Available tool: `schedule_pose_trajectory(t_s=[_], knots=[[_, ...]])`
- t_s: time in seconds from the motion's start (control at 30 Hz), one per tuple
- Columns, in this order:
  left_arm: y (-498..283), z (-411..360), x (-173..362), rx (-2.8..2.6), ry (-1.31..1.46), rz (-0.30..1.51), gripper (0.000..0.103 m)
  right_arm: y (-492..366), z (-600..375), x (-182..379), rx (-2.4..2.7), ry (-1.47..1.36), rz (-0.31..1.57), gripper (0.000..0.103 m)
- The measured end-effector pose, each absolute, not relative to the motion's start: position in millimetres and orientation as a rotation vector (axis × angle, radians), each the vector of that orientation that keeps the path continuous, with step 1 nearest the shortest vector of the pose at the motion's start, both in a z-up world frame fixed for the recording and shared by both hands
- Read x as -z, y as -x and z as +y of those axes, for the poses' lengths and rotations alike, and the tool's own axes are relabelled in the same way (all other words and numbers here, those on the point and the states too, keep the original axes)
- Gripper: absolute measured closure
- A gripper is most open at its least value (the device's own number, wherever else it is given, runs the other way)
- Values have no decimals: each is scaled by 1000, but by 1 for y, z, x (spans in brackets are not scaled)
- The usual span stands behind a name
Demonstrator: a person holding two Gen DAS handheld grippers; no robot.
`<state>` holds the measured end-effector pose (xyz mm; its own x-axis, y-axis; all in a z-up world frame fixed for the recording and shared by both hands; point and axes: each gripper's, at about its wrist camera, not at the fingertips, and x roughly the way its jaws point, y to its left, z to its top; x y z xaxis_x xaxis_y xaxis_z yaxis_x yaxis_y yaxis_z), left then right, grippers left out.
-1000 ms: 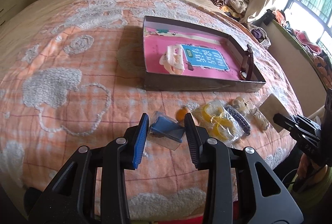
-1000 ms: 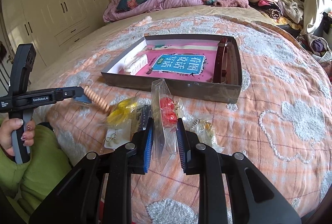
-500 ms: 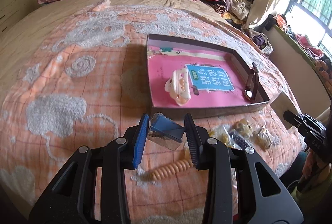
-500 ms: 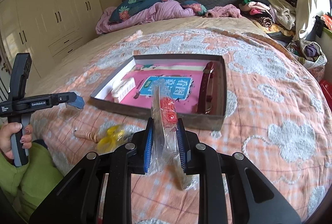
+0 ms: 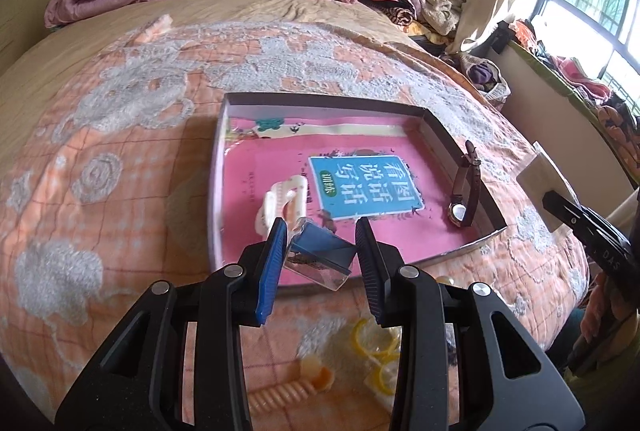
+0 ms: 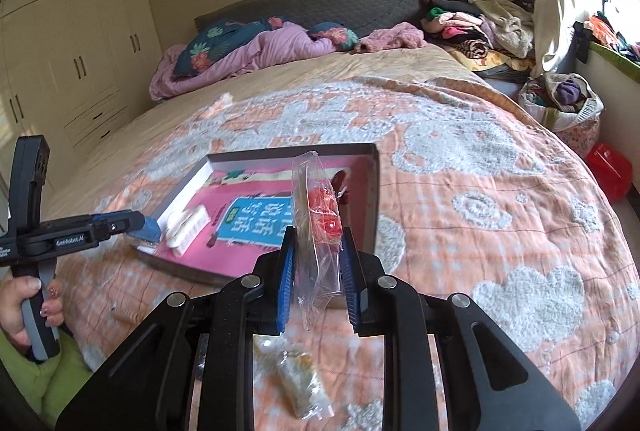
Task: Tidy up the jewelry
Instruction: 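Release blue clip into box with left gripper while right gripper releases red-bead bag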
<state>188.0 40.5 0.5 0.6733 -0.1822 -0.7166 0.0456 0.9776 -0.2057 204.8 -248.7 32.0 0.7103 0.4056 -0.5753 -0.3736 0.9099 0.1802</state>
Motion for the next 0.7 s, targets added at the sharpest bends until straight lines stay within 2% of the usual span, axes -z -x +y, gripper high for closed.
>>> schedule_pose_trajectory(t_s=[0.7], knots=[[-230,4,30,152,128,871,75,-250,-253,5,-289,-92,729,82]])
